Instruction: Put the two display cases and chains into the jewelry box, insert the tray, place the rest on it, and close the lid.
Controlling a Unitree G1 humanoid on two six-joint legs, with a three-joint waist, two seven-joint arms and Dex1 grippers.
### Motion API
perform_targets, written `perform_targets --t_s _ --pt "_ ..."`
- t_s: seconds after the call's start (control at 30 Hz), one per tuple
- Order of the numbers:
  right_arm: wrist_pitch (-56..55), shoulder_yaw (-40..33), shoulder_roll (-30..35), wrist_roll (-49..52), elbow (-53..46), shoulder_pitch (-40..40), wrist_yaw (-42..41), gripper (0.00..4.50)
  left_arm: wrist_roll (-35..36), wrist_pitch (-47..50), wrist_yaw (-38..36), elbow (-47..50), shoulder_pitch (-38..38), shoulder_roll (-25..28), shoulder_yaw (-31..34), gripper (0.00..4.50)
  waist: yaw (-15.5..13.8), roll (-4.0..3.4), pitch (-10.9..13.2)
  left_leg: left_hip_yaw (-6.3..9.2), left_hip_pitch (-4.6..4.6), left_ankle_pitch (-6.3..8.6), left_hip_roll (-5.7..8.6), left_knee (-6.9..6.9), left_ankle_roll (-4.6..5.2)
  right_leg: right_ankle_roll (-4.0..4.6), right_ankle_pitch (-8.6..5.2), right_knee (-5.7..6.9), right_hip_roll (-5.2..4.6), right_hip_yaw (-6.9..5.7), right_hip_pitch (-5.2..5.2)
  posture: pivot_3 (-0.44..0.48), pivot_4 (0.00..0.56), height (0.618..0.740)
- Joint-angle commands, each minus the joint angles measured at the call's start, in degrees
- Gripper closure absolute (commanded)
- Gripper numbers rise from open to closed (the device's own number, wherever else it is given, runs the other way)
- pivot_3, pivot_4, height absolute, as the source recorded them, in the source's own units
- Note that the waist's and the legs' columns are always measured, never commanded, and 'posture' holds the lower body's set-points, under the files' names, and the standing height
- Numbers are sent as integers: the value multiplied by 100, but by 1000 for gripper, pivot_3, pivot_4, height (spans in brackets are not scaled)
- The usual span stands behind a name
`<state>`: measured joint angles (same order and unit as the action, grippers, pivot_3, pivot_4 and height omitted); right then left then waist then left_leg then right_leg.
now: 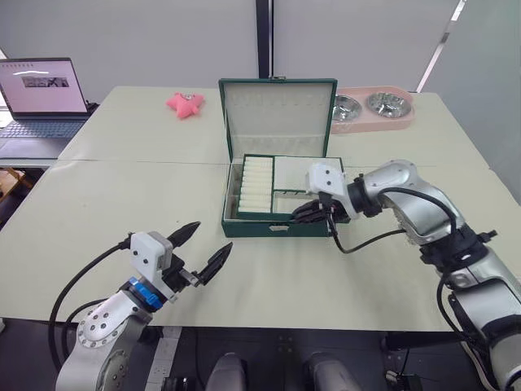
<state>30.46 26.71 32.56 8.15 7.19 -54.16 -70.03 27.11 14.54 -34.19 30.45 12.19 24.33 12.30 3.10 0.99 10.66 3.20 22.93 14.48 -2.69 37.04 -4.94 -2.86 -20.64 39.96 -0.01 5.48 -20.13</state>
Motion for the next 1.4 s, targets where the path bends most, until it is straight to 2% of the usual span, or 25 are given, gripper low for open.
perform_targets --t_s 0.03,0.37,1.23,1.4 --pt "-309 -10 -220 -183 345 -321 -49 4458 92 -112 117 335 85 -40 120 0 4 0 0 0 0 0 0 -1 0 0 0 0 0 0 -1 0 150 740" --pt "-508 -19 -710 -509 966 -557 -133 4458 104 -111 260 442 214 -93 132 0 16 0 0 0 -1 0 -1 -2 0 0 0 3 0 0 -3 0 150 740" --pt "-512 24 -872 -695 803 -379 -230 4458 112 -27 275 366 18 -33 92 0 16 0 0 0 0 0 -1 -4 0 1 0 3 0 0 -4 0 150 740" --pt "-576 -44 -901 -665 897 -435 -246 3289 102 -32 293 361 -4 -48 72 0 17 0 0 0 -1 0 -1 -4 0 1 0 2 0 0 -4 0 150 740"
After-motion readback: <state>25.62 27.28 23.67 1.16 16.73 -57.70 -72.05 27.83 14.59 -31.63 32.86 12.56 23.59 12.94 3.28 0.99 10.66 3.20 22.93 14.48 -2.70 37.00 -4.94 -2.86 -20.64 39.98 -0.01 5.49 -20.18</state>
